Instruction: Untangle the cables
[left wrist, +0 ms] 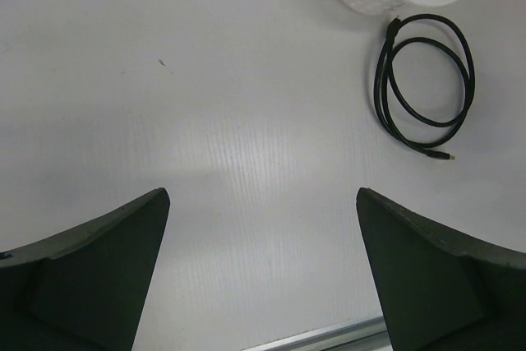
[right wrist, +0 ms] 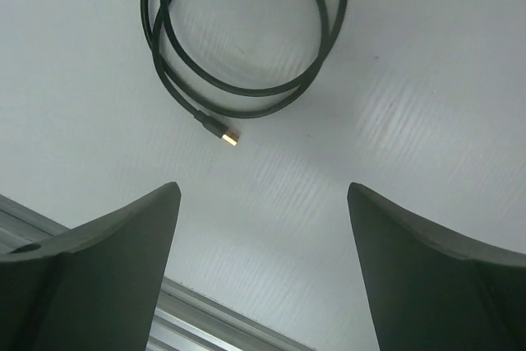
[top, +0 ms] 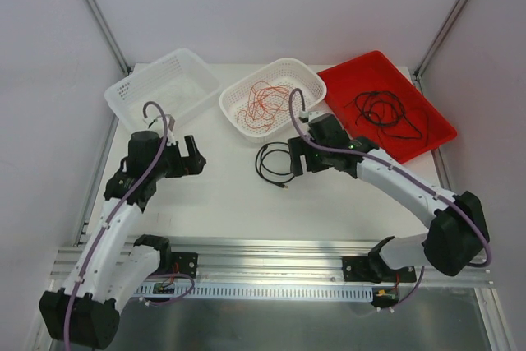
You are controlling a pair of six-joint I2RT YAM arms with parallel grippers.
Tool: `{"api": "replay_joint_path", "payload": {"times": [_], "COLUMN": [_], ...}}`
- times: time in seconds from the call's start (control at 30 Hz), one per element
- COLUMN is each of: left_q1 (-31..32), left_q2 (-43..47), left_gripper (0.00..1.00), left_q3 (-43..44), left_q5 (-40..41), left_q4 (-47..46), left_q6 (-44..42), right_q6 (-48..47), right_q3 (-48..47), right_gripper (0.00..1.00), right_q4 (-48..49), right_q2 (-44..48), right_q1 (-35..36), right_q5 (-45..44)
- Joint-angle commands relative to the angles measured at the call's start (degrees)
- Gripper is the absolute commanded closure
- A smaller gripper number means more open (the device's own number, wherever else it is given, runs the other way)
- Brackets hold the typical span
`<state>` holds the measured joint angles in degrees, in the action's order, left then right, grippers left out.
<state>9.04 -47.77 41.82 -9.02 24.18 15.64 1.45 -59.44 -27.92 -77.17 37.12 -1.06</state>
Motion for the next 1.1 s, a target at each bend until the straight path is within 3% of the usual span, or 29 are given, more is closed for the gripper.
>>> {"api": "replay_joint_path", "payload": {"times": [0.0, 0.2, 0.47, 0.77, 0.9, 1.07], "left_q1": [0.4, 0.4, 0.4, 0.4, 0.4, 0.4], "left_q2": [8.1, 18.1, 15.4, 14.6, 14.2, 14.3], "left_gripper": [0.01, 0.01, 0.01, 0.01, 0.01, 0.01], "left_q3": [-3.8, -6.2, -5.2, -5.2, -5.1, -5.1], "left_q5": [5.1, 11.7, 16.1, 17.8, 17.5, 17.6], "left_q4": [-1.0, -1.1, -1.2, -1.2, -1.2, -1.2], "left_q6": [0.3, 1.6, 1.0, 0.6, 0.6, 0.5], "right_q6": [-2.8, -12.0, -15.6, -13.4, -12.2, -10.9], "right_q3": [-1.7, -9.5, -19.2, -20.7, -17.7, -15.1], "right_gripper": [0.13, 0.15, 0.17, 0.27, 0.45, 0.83], "right_q4": [3.7, 4.5, 2.4, 1.6, 0.9, -2.0], "right_q2": [-3.9, -15.4, -30.4, -38.0, -36.8, -33.2], "right_q1": [3.9, 9.1, 12.3, 16.1, 18.5, 23.2], "right_q5": [-3.1, 3.0, 3.9, 4.6, 4.7, 3.2]}}
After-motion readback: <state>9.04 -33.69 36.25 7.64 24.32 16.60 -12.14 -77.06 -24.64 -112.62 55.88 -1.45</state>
